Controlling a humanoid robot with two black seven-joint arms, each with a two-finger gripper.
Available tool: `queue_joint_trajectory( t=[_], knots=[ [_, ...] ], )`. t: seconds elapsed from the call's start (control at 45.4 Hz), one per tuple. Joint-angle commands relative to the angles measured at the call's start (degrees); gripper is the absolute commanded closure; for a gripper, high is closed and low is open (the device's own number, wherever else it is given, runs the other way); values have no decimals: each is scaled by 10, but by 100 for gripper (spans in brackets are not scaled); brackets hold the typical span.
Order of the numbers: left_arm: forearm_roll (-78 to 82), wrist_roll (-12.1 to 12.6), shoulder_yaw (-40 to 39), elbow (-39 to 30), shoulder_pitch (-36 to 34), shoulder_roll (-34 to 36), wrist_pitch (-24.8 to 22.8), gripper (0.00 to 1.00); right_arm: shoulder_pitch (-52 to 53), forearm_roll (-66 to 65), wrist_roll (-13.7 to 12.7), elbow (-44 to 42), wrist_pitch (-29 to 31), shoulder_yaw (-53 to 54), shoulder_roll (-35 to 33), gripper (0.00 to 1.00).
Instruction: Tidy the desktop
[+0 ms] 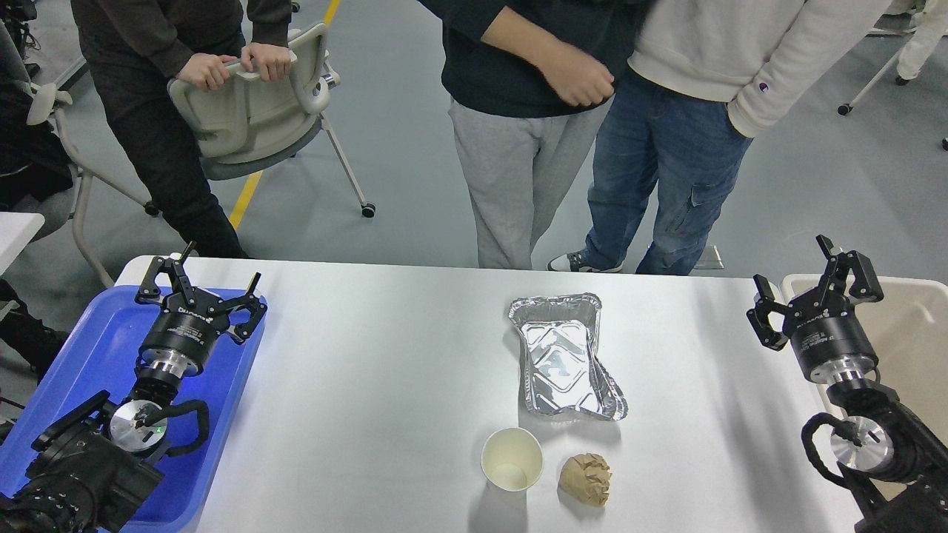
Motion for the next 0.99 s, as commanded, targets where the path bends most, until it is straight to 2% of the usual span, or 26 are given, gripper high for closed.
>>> queue_joint_trajectory(
  t=[0.0,0.309,0.617,0.683,0.837,0.97],
  knots=[
    [1,-1,0,0,0,0,0,0,0,0,0,0,0,0,1,0],
    [0,0,0,0,0,0,0,0,8,0,-1,7,-2,-4,2,0],
    [1,0,0,0,0,0,0,0,19,0,-15,11,-1,-4,-21,0],
    [1,0,0,0,0,0,0,0,19,0,-25,12,1,-6,-26,0],
    [1,0,0,0,0,0,0,0,19,0,-86,70,-1,-39,-69,0],
    [1,0,0,0,0,1,0,0,18,-4,-109,145,-1,-80,-121,0]
  ],
)
